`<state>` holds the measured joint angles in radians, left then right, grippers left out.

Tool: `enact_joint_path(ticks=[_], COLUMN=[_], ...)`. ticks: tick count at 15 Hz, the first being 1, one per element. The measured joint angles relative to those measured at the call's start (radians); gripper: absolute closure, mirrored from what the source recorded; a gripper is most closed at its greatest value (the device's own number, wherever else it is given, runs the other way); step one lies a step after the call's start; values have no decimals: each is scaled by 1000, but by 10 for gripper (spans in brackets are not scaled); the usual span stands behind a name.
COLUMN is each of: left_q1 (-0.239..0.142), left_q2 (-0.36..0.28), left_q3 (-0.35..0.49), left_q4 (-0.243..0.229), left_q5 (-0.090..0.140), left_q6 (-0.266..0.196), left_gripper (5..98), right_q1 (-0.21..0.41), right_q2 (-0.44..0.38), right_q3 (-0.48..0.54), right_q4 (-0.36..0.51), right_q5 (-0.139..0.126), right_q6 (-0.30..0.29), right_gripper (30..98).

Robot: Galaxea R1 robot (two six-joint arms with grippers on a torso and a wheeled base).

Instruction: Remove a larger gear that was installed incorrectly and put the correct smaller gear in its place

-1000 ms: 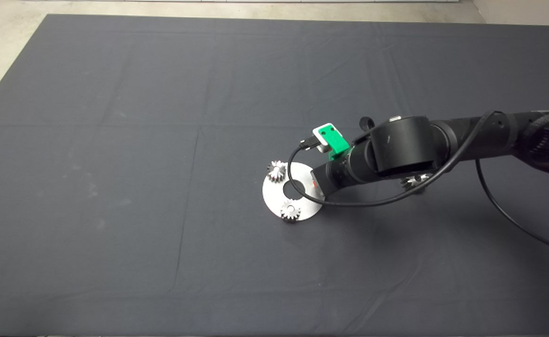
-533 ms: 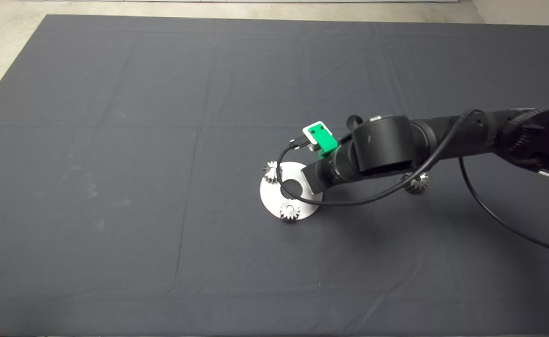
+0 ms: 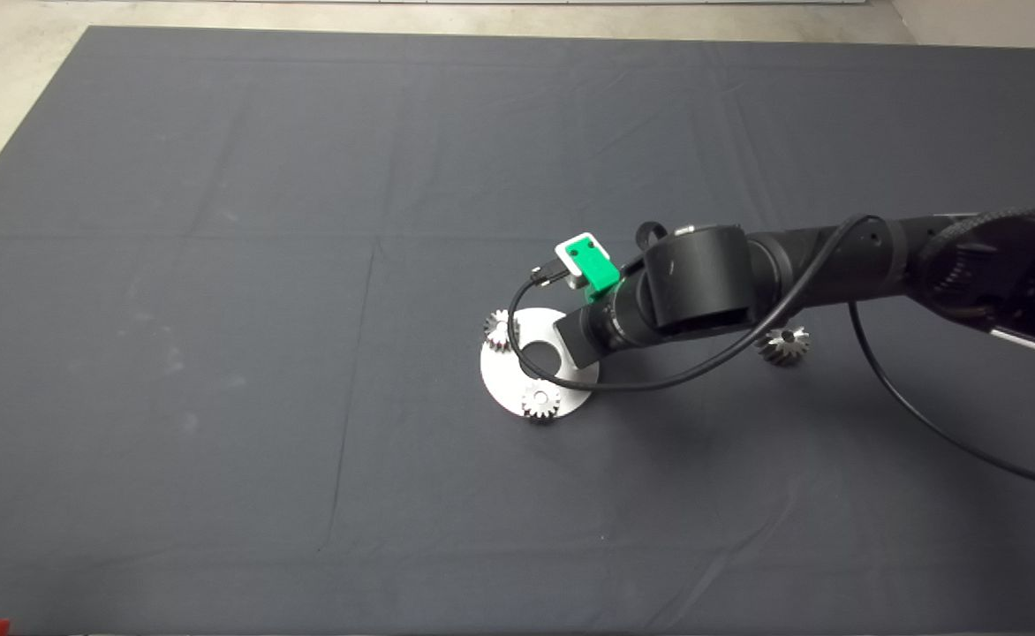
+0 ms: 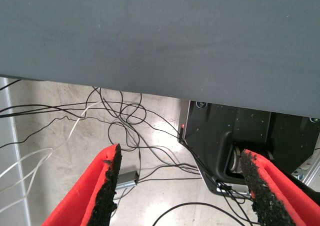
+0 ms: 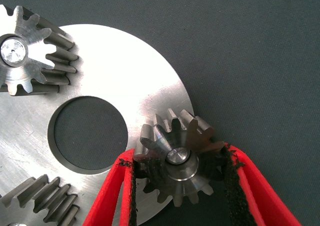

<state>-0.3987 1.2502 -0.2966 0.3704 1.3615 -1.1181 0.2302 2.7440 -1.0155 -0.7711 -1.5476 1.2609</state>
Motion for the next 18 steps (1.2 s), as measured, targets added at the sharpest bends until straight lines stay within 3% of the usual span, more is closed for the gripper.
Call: enact_joint_path(ticks=[8,18], left_q1=[0,0], left_q2=[17,24], left_q3=[0,0], left_q4=[0,0], left_q5=[-1,-1], left_q6=[0,-1], left_gripper=[439,439], right_q1=[1,1], right_q2=[-26,-29], right_q3=[-3,-2], right_q4=[19,24], right_q5=[33,37], right_q6=[-6,-6], right_gripper=[936,924])
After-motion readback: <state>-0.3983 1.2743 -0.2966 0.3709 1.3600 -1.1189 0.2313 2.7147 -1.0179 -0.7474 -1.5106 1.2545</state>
